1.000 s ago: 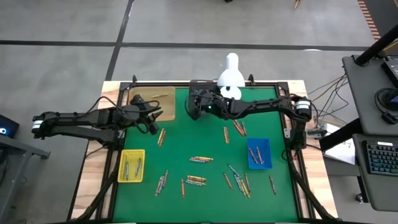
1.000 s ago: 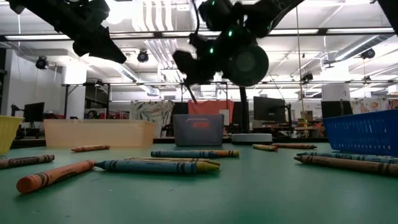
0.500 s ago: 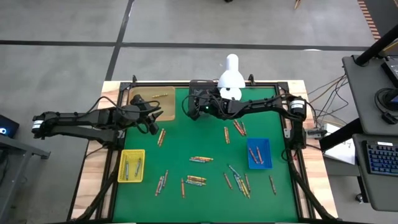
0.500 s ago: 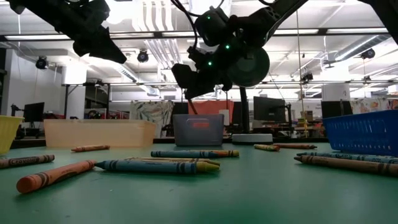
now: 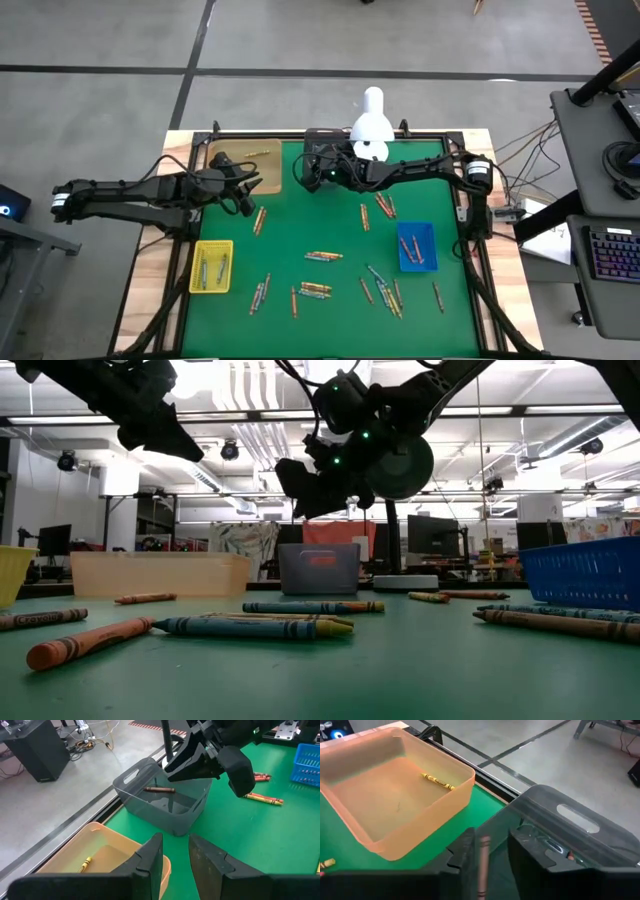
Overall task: Sort crayons
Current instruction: Put the brown crayon into the black bin, then put the orange crayon into the blue bin
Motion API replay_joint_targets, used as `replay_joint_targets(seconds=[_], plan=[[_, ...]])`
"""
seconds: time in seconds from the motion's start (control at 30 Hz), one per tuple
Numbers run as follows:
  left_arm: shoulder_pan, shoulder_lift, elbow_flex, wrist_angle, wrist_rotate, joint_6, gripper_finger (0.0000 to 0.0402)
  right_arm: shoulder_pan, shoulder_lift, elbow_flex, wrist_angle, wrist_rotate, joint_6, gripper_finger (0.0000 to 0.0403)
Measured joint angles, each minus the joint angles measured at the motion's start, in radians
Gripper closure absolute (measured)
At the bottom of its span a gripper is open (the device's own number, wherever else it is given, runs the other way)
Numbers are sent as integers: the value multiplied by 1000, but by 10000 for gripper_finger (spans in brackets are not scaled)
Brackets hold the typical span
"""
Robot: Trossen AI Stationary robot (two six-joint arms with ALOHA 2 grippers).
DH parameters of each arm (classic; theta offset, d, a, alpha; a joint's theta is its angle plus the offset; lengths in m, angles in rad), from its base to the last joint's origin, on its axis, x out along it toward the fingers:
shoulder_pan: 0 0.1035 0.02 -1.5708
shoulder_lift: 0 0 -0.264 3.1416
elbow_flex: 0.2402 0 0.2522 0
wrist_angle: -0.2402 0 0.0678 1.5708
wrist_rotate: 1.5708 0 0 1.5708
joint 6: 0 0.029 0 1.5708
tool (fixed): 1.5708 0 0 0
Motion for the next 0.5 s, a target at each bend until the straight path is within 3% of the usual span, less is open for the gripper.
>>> replay_joint_targets(seconds=[0.2, 0.5], plan=[[0, 0, 0, 0, 0, -8, 326, 21, -16, 9, 2, -80, 0, 254], [0, 0, 0, -33, 25, -124, 326, 122, -69, 53, -37, -227, -100, 259]])
